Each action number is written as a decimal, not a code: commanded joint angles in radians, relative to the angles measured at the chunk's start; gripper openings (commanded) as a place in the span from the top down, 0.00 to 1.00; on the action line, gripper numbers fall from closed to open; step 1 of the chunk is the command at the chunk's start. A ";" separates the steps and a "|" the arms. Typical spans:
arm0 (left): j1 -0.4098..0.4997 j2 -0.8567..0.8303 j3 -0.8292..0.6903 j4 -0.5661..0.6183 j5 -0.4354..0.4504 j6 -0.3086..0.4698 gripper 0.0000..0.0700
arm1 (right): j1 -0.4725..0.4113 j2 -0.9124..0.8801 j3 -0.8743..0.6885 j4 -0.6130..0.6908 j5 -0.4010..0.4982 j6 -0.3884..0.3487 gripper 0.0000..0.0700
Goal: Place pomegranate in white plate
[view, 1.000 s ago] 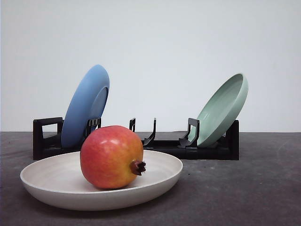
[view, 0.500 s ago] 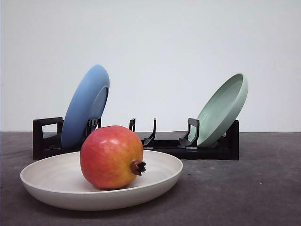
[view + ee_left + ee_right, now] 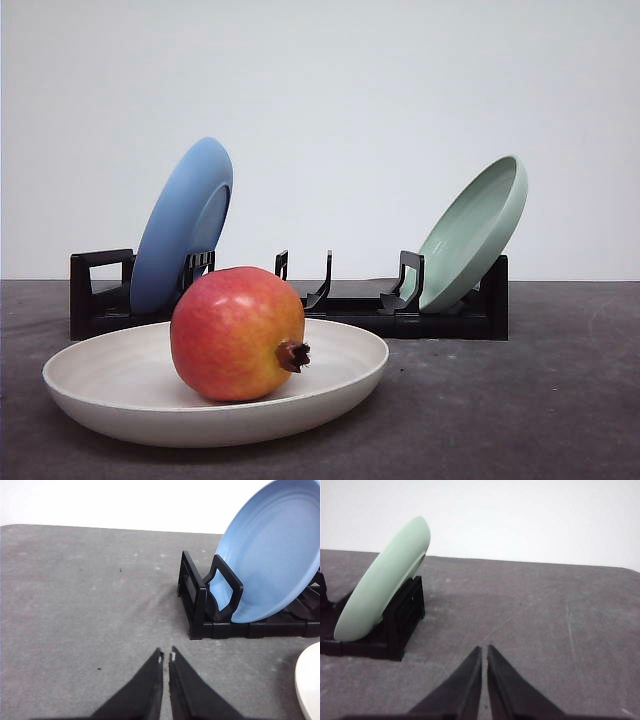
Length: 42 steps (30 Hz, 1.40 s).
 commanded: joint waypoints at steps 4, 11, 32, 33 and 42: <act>-0.002 -0.001 -0.010 0.015 0.000 0.010 1.00 | -0.001 -0.001 -0.005 -0.007 0.003 0.010 0.98; -0.002 -0.001 -0.010 0.015 0.000 0.010 1.00 | -0.001 -0.001 -0.005 0.002 -0.007 0.010 0.98; -0.002 -0.001 -0.010 0.015 0.000 0.010 1.00 | -0.001 -0.001 -0.005 0.086 -0.004 0.010 0.98; -0.002 -0.001 -0.010 0.015 0.000 0.010 1.00 | -0.001 -0.001 -0.005 0.088 -0.004 0.010 0.98; -0.002 -0.001 -0.010 0.015 0.000 0.010 1.00 | -0.001 -0.001 -0.005 0.089 -0.004 0.010 0.98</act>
